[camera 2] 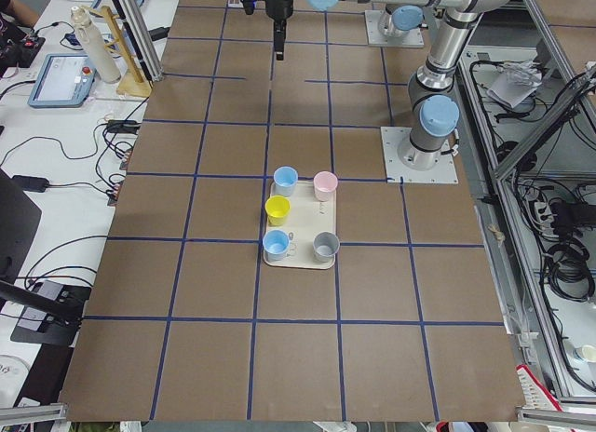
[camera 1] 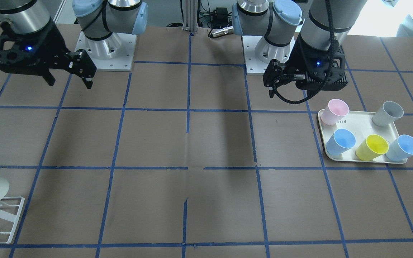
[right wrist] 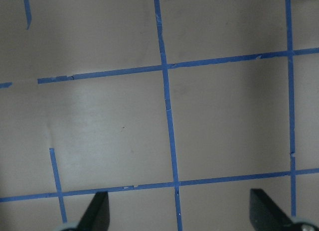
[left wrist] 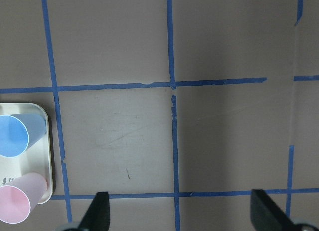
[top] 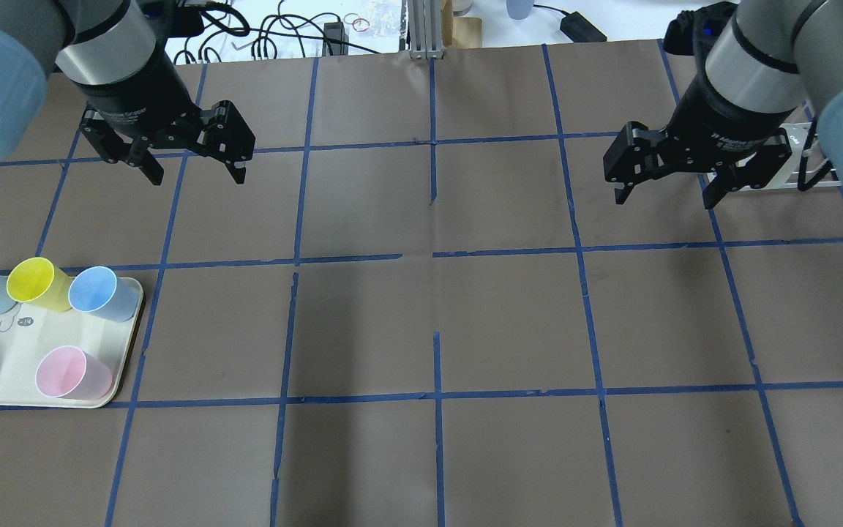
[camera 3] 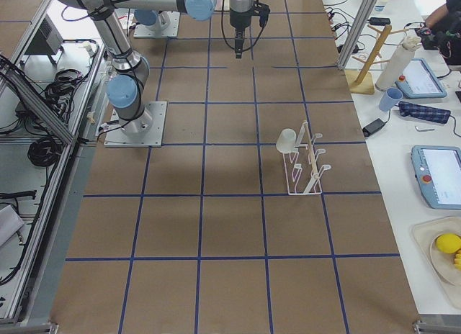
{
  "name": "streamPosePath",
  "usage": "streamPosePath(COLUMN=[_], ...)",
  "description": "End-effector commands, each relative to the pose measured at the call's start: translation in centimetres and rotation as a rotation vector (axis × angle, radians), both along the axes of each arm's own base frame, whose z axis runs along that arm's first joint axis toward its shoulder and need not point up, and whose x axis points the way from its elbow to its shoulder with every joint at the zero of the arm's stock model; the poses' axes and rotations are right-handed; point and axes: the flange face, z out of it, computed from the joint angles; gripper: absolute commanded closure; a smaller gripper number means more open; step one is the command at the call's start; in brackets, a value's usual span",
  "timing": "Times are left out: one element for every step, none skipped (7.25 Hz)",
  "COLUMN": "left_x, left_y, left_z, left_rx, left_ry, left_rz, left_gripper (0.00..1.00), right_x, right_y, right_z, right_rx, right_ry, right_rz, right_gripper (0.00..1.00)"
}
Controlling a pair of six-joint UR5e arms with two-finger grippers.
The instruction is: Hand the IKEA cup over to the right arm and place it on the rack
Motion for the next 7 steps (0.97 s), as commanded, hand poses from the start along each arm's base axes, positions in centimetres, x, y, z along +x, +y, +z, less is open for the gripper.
streamPosePath(left_x=[-0.03, -0.04, -0.04, -0.04, -0.03, -0.04, -0.04], left_y=[-0.04, -0.04, -0.08, -0.09, -0.07, -0.06, -0.06], left_z=[-0.07, -0.07, -0.22, -0.15, -0.3, -0.3, -0.3], left_rx=[0.001, 0.001, 0.004, 0.003, 0.006, 0.006, 0.006], left_ry=[0.0, 0.001, 0.001, 0.001, 0.0, 0.001, 0.001], left_rz=[0.002, 0.002, 0.002, 0.002, 0.002, 0.002, 0.002], left_gripper=[0.0, 0.0, 0.0, 0.0, 0.0, 0.0, 0.0], right_x=[0.88, 0.88, 0.88, 0.47, 0.48, 0.4, 0.35], right_y=[4.0, 4.17, 4.04, 3.93, 3.98, 3.96, 3.87], right_z=[1.42, 1.43, 1.38, 1.45, 1.52, 1.52, 1.47], right_rx=[0.004, 0.007, 0.008, 0.007, 0.005, 0.005, 0.005], right_ry=[0.0, 0.0, -0.006, 0.005, 0.003, 0.005, 0.003], right_rz=[0.005, 0.02, 0.022, 0.016, 0.016, 0.014, 0.013], right_gripper=[0.0, 0.0, 0.0, 0.0, 0.0, 0.0, 0.0])
